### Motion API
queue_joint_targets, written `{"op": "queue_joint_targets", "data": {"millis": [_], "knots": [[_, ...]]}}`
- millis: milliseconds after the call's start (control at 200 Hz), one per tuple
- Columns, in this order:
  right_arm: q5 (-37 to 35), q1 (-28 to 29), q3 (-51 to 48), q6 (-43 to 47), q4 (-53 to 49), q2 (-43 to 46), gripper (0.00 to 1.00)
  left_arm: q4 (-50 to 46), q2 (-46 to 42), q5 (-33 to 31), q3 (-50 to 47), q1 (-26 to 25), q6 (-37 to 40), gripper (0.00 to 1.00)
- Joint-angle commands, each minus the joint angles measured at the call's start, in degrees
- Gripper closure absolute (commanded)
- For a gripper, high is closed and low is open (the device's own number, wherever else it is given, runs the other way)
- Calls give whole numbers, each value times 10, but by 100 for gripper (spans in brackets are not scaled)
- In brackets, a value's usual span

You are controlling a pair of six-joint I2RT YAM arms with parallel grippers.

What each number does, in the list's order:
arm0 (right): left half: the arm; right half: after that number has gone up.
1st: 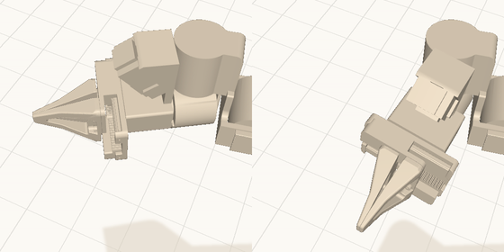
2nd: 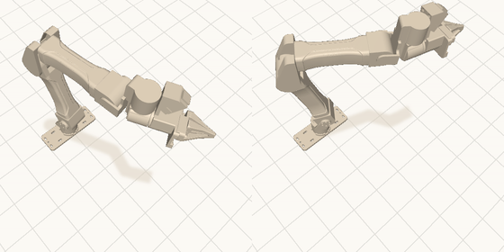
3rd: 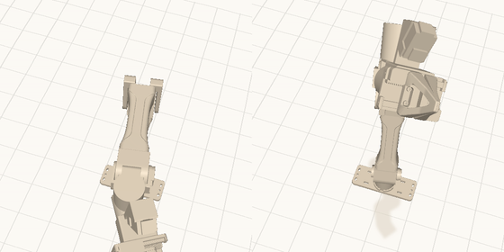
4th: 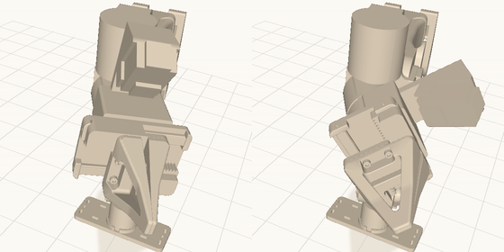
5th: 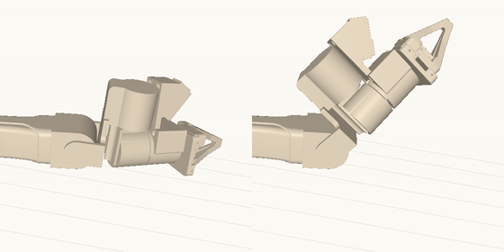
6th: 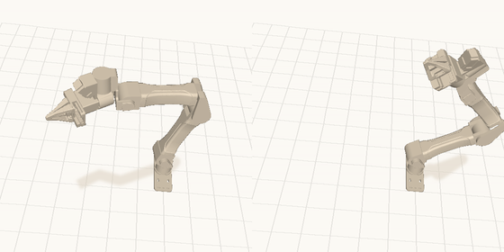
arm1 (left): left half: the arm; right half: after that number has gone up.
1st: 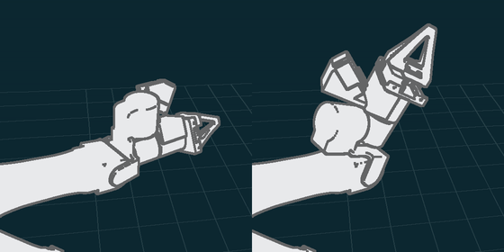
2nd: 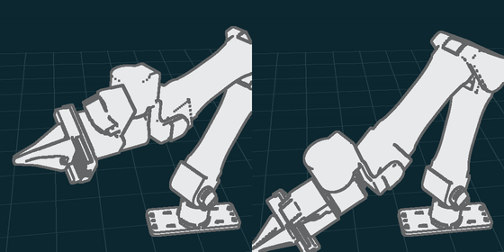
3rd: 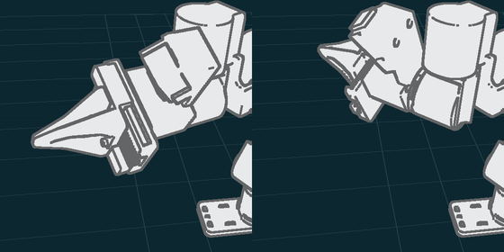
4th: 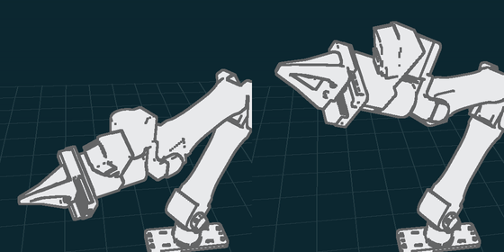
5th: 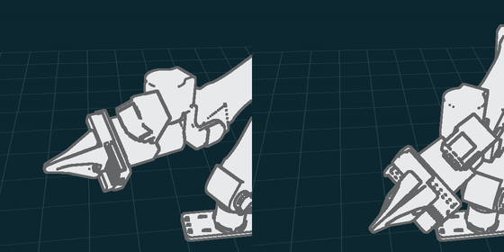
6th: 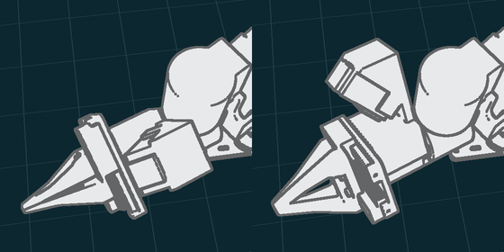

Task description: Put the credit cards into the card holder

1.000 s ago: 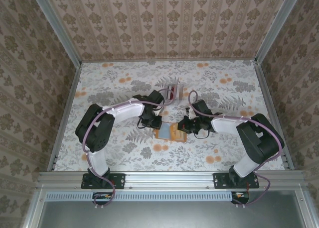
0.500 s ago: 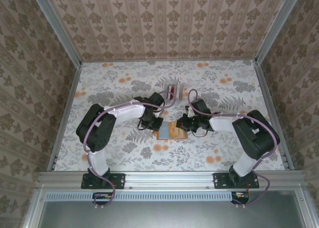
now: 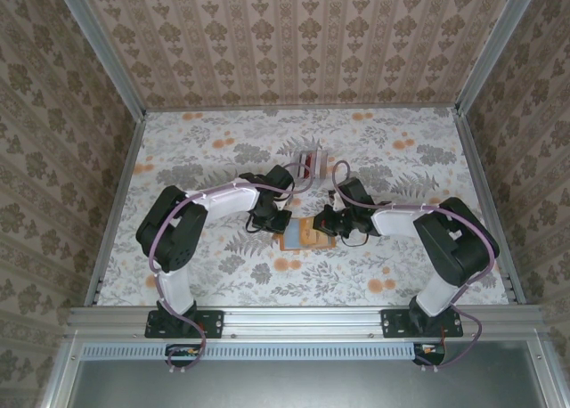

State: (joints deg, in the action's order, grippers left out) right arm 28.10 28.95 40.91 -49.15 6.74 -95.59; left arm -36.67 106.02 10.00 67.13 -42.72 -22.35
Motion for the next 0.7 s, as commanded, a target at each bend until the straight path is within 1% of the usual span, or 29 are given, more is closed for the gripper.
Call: {"op": "queue_joint_targets", "data": {"millis": [0, 160, 340, 500, 695], "knots": [[-38, 19, 3, 23, -73, 7, 99, -3, 3, 13, -10, -11, -8, 93], [-63, 24, 11, 38, -96, 9, 99, -4, 9, 17, -1, -11, -7, 93], [-80, 50, 50, 51, -119, -16, 99, -10, 9, 16, 7, -11, -4, 93], [-99, 68, 67, 42, -113, -36, 99, -10, 3, 13, 2, -12, -6, 93], [-132, 86, 88, 44, -132, -54, 98, -2, 0, 14, -8, -12, -11, 93]]}}
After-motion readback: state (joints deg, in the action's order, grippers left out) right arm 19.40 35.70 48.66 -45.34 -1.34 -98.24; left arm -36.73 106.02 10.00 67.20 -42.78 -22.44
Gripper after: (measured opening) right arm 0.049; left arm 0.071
